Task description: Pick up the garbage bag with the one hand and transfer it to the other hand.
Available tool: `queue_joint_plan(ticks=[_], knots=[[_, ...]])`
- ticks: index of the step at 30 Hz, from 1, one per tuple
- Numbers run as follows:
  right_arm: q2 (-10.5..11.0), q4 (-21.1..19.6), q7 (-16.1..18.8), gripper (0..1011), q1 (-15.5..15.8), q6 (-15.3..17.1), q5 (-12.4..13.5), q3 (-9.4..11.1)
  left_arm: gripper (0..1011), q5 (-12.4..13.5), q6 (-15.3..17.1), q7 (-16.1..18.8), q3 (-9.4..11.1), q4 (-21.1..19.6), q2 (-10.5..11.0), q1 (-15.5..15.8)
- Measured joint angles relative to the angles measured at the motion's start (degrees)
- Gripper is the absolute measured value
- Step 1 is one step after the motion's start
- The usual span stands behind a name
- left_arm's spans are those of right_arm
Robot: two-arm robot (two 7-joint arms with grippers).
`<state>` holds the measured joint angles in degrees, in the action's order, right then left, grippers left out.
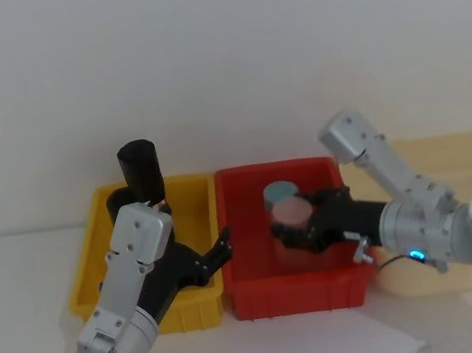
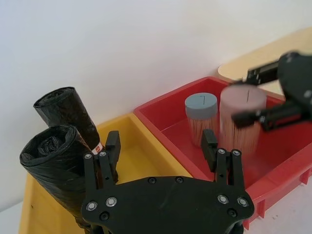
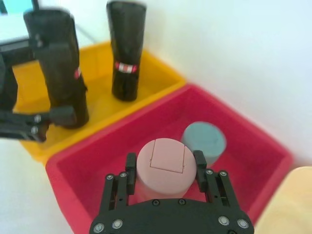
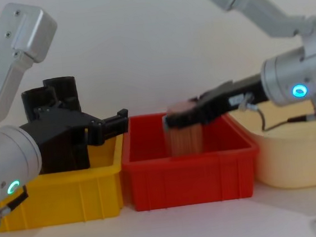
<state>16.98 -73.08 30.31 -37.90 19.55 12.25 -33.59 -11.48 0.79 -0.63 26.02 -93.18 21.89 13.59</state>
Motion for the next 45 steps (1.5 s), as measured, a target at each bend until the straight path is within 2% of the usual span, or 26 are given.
queue_joint_plan(ticks=[7, 13, 14, 20, 26, 34, 42, 45], knots=[[1.7, -5.1, -1.7, 684, 1.3, -0.4, 1.9, 3.6, 1002, 0.0, 0.0, 0.0, 0.0, 0.0, 0.0, 0.0], [4.1, -10.4, -4.2, 684, 2.7, -0.1, 3.9, 8.2, 1002, 0.0, 0.0, 0.0, 0.0, 0.0, 0.0, 0.0], [4.1, -10.4, -4.2, 684, 2.7, -0.1, 3.9, 8.2, 1002, 0.0, 0.0, 0.0, 0.0, 0.0, 0.0, 0.0], [6.6, -14.6, -6.9, 684, 4.5, 1.3, 5.3, 12.5, 1002, 0.0, 0.0, 0.0, 0.0, 0.0, 0.0, 0.0], [8.3, -16.6, -9.0, 684, 6.4, 3.4, 6.0, 15.1, 1002, 0.0, 0.0, 0.0, 0.0, 0.0, 0.0, 0.0], [9.6, -16.9, -10.3, 684, 8.4, 5.9, 6.3, 16.3, 1002, 0.0, 0.0, 0.0, 0.0, 0.0, 0.0, 0.0], [9.7, -14.8, -10.9, 690, 9.3, 7.7, 5.5, 15.6, 1002, 0.0, 0.0, 0.0, 0.0, 0.0, 0.0, 0.0], [9.7, -14.2, -11.1, 751, 9.5, 8.2, 5.2, 15.3, 1002, 0.0, 0.0, 0.0, 0.0, 0.0, 0.0, 0.0]])
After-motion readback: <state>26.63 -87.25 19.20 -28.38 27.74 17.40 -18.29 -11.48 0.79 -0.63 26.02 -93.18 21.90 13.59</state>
